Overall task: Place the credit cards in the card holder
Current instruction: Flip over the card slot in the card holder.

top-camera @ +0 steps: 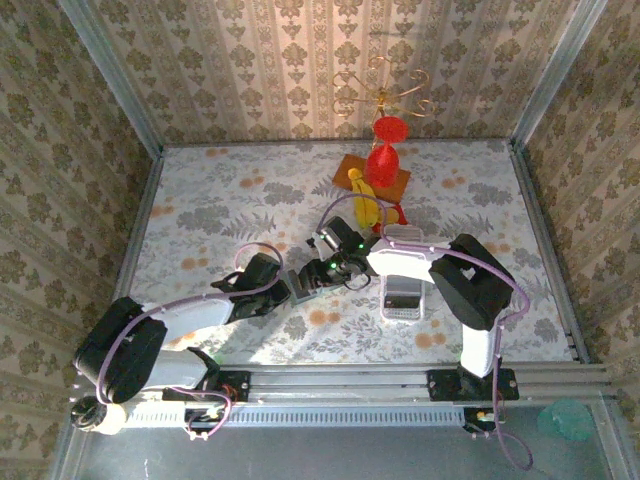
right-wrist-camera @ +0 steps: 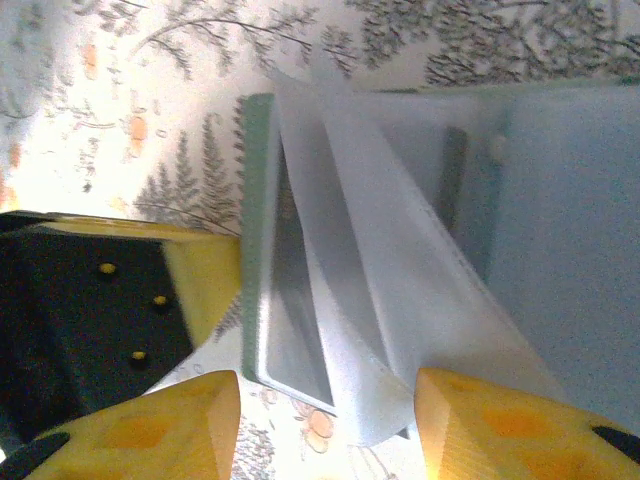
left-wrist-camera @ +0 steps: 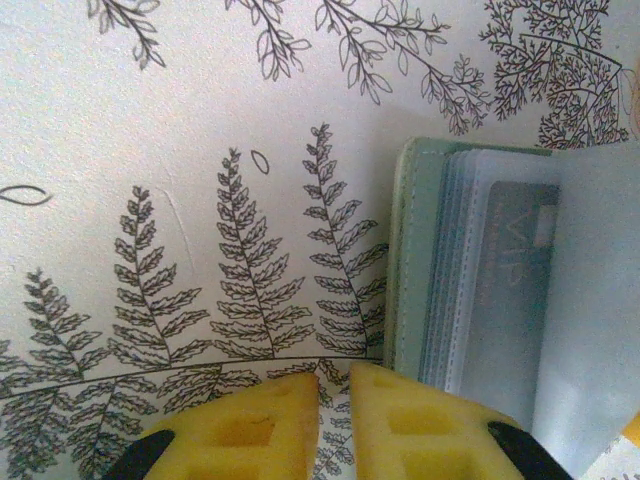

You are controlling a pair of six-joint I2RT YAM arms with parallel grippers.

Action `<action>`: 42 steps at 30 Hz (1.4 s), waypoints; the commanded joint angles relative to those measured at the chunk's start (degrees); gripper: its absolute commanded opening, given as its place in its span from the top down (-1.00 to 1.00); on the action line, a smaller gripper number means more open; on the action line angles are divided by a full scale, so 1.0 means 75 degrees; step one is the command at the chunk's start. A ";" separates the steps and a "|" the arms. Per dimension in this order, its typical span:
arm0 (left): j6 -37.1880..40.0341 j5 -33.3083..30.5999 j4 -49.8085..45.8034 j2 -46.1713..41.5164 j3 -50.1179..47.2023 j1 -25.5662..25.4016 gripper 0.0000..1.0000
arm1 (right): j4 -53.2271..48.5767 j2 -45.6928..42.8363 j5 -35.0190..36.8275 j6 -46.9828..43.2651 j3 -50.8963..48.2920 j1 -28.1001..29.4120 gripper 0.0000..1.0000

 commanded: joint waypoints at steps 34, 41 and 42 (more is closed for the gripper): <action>0.0633 -0.0109 -0.1178 -0.1212 0.0422 0.0149 0.30 | -0.1195 -0.3390 -0.1749 -0.4740 -0.0383 -0.1366 -0.03; 0.0899 0.0101 -0.0912 -0.0253 0.1009 0.0030 0.14 | -0.2647 -0.5577 0.0511 -1.0239 -0.1595 -0.1525 -0.48; 0.0874 0.0081 -0.0920 -0.0161 0.1034 0.0006 0.11 | -0.2703 -0.5836 0.0828 -1.0848 -0.1863 -0.1602 -0.56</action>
